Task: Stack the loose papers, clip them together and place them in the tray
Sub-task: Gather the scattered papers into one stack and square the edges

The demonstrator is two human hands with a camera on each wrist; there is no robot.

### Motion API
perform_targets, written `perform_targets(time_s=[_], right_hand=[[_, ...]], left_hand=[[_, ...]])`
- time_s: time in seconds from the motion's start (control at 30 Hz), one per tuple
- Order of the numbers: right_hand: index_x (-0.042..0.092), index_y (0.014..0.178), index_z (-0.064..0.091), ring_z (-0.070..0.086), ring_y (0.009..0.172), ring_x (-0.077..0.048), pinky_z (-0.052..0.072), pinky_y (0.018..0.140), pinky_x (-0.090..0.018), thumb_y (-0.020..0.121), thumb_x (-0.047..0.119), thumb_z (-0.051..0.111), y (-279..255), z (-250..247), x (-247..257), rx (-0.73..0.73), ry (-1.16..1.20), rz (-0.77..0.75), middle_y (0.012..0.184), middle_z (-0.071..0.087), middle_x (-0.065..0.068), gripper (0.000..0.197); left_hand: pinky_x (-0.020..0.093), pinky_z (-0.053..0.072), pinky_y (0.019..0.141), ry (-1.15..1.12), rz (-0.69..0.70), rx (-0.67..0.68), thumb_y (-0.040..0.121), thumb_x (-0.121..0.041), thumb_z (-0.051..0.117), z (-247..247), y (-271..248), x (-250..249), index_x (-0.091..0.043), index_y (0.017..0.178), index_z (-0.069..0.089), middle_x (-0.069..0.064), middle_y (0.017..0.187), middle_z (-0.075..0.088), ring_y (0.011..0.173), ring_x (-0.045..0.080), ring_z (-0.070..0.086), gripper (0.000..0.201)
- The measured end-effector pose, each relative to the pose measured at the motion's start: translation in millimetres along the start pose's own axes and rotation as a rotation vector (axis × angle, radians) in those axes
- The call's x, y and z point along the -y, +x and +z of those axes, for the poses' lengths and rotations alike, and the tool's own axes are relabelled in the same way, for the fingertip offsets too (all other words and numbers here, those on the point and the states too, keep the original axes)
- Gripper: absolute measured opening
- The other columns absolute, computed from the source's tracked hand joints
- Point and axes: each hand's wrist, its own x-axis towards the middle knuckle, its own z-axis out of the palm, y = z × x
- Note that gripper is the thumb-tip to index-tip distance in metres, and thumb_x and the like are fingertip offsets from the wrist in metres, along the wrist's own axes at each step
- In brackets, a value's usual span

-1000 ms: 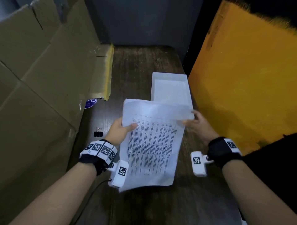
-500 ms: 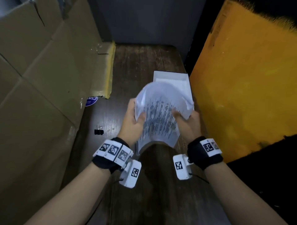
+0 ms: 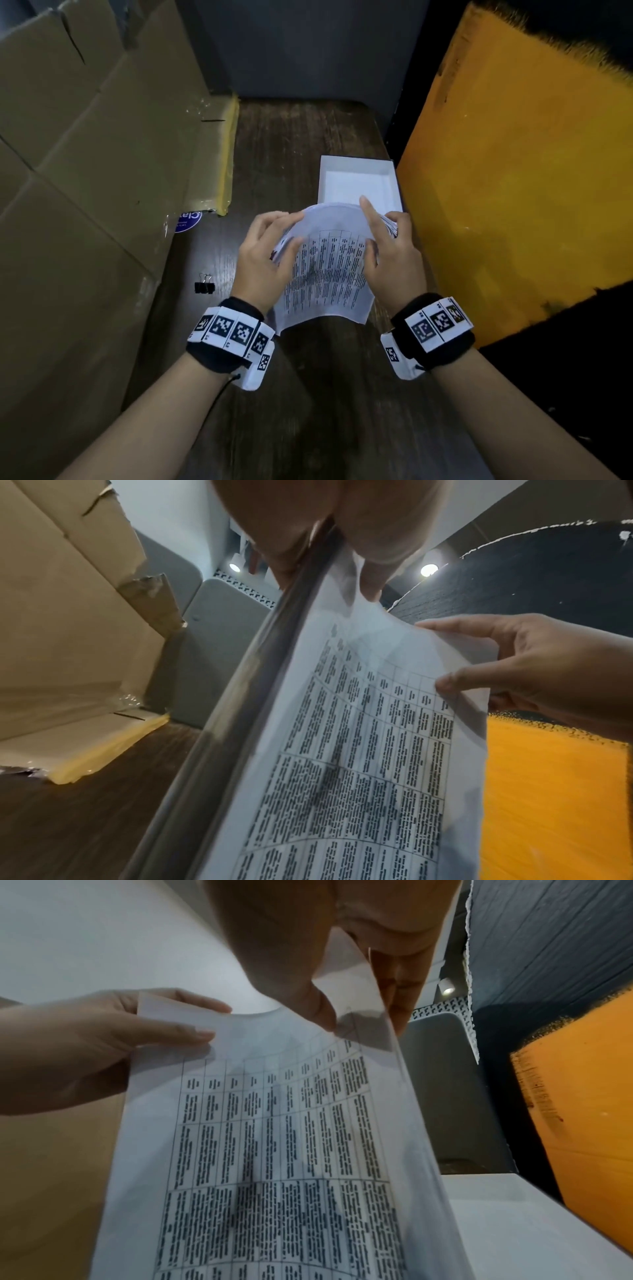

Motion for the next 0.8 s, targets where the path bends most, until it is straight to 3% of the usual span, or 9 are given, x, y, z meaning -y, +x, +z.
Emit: perform_targets(time_s=[0.13,0.27,0.33,0.4,0.47,0.53,0.63,0.73,0.8], right_hand=[[0.031,0.15,0.026,0.059,0.066,-0.021,0.06,0.056,-0.036,0.089,0.004,0.059,1,2,-1,-0.003,0.009,0.005,0.121,0.05,-0.017,0.074],[0.029,0.148,0.035,0.05,0.068,-0.015,0.058,0.058,-0.031,0.09,0.003,0.056,1,0,-1,-0.017,0.022,0.02,0.12,0.051,-0.017,0.066],[0.023,0.148,0.037,0.052,0.084,-0.013,0.052,0.072,-0.01,0.091,0.003,0.056,1,-2,-2,-0.047,0.106,0.054,0.125,0.051,-0.016,0.064],[0.019,0.15,0.029,0.05,0.119,-0.018,0.037,0.083,0.006,0.088,-0.001,0.062,2,-2,-9,-0.056,0.368,0.161,0.142,0.045,-0.012,0.073],[0.029,0.15,0.02,0.038,0.138,-0.02,0.042,0.096,-0.005,0.082,0.0,0.071,2,0,-17,-0.063,0.714,0.294,0.15,0.037,0.0,0.09],[0.042,0.146,0.021,0.052,0.129,-0.021,0.054,0.095,-0.031,0.076,0.003,0.079,-1,3,-26,-0.02,0.976,0.431,0.139,0.051,-0.003,0.099],[0.019,0.129,0.052,0.067,0.109,-0.024,0.057,0.091,-0.048,0.062,0.015,0.09,-1,21,-38,0.21,1.0,0.633,0.116,0.069,-0.005,0.077],[0.014,0.123,0.056,0.07,0.103,-0.029,0.057,0.088,-0.052,0.039,0.045,0.097,1,34,-43,0.272,0.938,0.787,0.111,0.072,-0.008,0.098],[0.011,0.12,0.058,0.071,0.1,-0.027,0.058,0.086,-0.05,0.041,0.041,0.096,5,35,-45,0.236,0.966,0.776,0.11,0.073,-0.009,0.093]], left_hand=[[0.006,0.04,0.091,0.003,-0.031,-0.01,0.089,-0.015,0.061,-3,-1,1,-0.015,0.124,0.056,0.011,0.112,0.062,0.103,0.011,0.057,0.035],[0.025,0.054,0.079,-0.06,-0.232,0.053,0.087,-0.025,0.063,-9,-2,-3,-0.032,0.143,0.024,0.006,0.096,0.066,0.084,0.016,0.064,0.068],[0.032,0.057,0.066,-0.17,-0.375,0.082,0.083,-0.027,0.069,-9,-4,-6,-0.032,0.146,0.014,0.001,0.077,0.069,0.068,0.017,0.066,0.083],[0.014,0.053,0.066,-0.423,-0.516,0.071,0.078,-0.012,0.073,-5,-5,-2,-0.019,0.144,0.026,-0.022,0.081,0.068,0.073,-0.007,0.066,0.082],[0.009,0.052,0.066,-0.638,-0.654,0.071,0.074,-0.003,0.074,0,-4,3,-0.011,0.129,0.051,-0.021,0.091,0.068,0.081,-0.009,0.066,0.06],[0.014,0.053,0.061,-0.7,-0.741,0.08,0.075,-0.009,0.074,2,-3,5,-0.017,0.101,0.067,-0.011,0.08,0.074,0.077,0.001,0.07,0.029],[0.017,0.054,0.061,-0.694,-0.78,0.081,0.076,-0.013,0.074,7,-1,9,-0.025,0.087,0.067,-0.012,0.077,0.075,0.075,0.0,0.071,0.018],[0.018,0.055,0.064,-0.71,-0.756,0.067,0.074,-0.009,0.076,9,5,5,-0.024,0.085,0.067,-0.013,0.077,0.075,0.076,-0.001,0.071,0.021],[0.013,0.054,0.062,-0.735,-0.72,0.057,0.076,-0.005,0.074,7,8,3,-0.025,0.085,0.065,-0.015,0.074,0.074,0.074,-0.005,0.069,0.024]])
